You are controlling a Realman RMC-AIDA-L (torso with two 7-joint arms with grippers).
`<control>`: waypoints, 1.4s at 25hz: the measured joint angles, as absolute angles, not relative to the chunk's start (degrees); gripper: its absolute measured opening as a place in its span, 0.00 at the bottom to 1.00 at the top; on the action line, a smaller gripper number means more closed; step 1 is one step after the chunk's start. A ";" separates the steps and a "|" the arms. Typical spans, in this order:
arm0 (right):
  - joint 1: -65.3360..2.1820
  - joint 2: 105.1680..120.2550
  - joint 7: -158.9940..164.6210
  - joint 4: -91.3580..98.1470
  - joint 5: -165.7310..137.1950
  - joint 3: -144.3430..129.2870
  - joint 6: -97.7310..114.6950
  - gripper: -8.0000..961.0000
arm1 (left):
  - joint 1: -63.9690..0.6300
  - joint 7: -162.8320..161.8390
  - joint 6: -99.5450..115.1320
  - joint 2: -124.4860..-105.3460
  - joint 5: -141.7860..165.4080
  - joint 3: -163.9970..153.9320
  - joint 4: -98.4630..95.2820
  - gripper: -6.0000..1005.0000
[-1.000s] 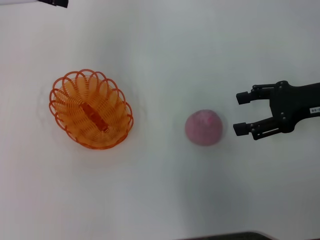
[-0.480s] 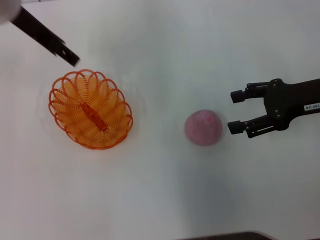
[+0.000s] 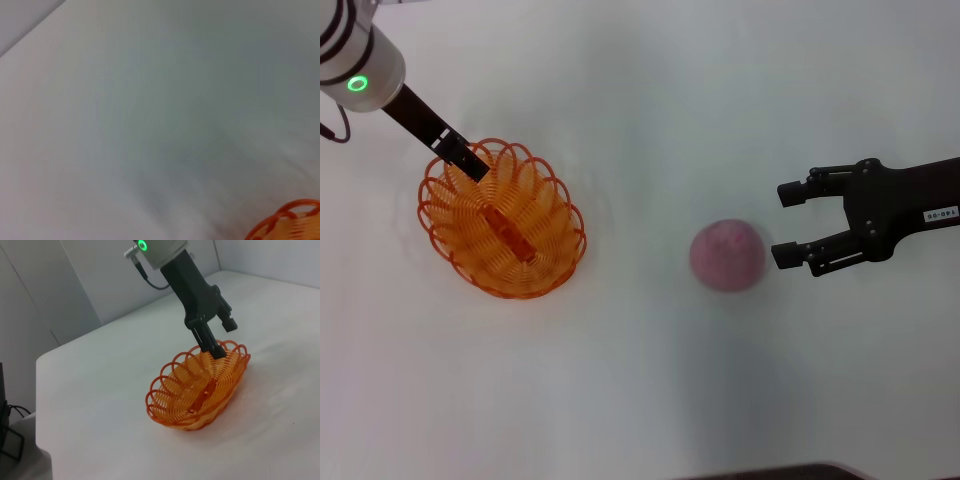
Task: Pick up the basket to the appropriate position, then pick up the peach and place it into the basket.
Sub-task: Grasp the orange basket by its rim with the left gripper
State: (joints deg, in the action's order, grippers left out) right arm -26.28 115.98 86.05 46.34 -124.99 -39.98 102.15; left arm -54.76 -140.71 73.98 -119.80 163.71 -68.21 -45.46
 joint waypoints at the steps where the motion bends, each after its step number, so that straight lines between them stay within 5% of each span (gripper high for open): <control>1: -26.29 116.02 86.05 46.33 -124.98 -39.96 102.12 0.99 | -54.74 -140.71 73.27 -119.79 163.73 -68.27 -44.97 0.81; 7: -26.37 116.30 86.05 46.60 -124.98 -39.93 101.97 0.99 | -54.56 -140.31 71.99 -119.80 163.76 -69.69 -43.25 0.79; 29: -26.10 116.37 86.00 46.75 -124.76 -39.37 101.86 0.99 | -54.11 -140.45 72.09 -119.88 163.83 -70.45 -43.37 0.16; 35: -26.17 116.36 86.02 46.76 -124.81 -39.37 101.86 0.99 | -54.13 -140.56 72.39 -119.88 163.84 -70.47 -43.37 0.15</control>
